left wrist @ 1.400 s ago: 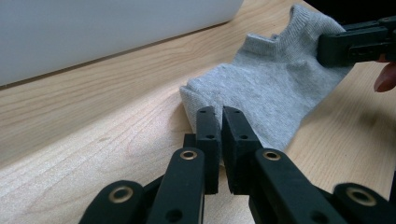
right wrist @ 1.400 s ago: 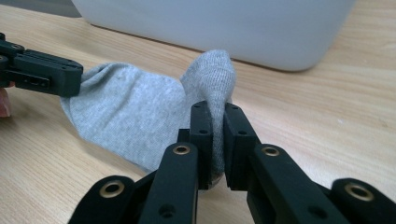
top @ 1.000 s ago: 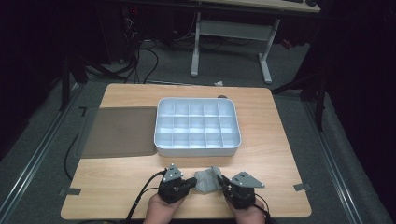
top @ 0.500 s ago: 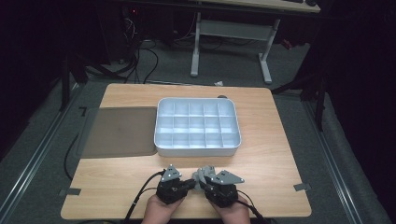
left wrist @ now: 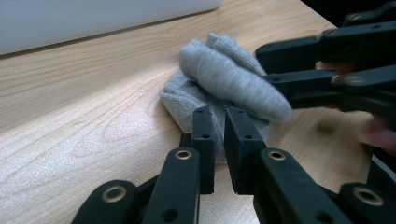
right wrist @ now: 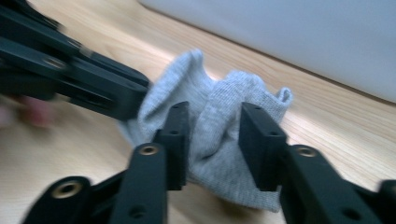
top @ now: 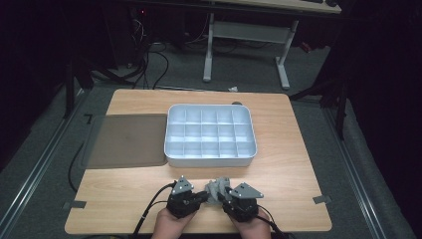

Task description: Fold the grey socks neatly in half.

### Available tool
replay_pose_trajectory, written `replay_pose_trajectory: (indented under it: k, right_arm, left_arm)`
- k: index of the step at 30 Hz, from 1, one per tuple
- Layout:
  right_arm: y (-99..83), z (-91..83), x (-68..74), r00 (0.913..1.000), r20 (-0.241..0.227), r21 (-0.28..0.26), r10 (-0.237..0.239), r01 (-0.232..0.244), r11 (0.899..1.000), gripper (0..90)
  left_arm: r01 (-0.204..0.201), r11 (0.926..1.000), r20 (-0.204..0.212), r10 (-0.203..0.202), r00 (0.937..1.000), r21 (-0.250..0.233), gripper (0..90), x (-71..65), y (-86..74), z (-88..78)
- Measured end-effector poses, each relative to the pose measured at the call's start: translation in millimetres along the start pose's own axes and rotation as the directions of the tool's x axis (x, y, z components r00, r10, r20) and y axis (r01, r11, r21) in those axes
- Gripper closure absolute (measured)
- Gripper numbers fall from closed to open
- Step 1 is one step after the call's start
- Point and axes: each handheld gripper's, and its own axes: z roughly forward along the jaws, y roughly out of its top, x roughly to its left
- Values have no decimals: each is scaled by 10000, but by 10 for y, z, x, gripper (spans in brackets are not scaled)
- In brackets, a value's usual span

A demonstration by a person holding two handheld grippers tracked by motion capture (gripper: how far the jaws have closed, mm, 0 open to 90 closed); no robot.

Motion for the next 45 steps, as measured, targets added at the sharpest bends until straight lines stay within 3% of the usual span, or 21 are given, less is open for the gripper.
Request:
replay_pose_trajectory:
  k: [2, 10, 14, 23, 32, 45]
  right_arm:
    - [0, 1, -9, 9999, 75, -116, -68, 69, 9999, 876]
    - [147, -170, -39, 9999, 137, -854, -54, 65, 9963, 881]
    - [189, -217, -41, 9997, 135, -975, -202, 214, 9950, 881]
    - [245, -307, -143, 9998, 180, -1258, 58, -35, 9920, 881]
    - [183, -112, 84, 9944, -1055, -844, -1, -89, 9964, 882]
    - [16, 91, 188, 9891, -1471, -152, 53, -76, 9999, 882]
  left_arm:
    - [-20, 10000, 3, 20, 10000, -45, 826, -5, -3, -4]
    - [-71, 9999, -12, 71, 10000, -91, 847, -11, -3, -9]
    - [-120, 9999, -48, 119, 9999, -85, 861, -17, -2, -13]
    - [-195, 9998, -151, 194, 9997, -66, 880, -26, -2, -5]
    - [-407, 9991, -196, 409, 9990, 75, 884, -53, -3, 13]
    - [-628, 9962, -544, 661, 9963, 600, 887, -81, 1, 55]
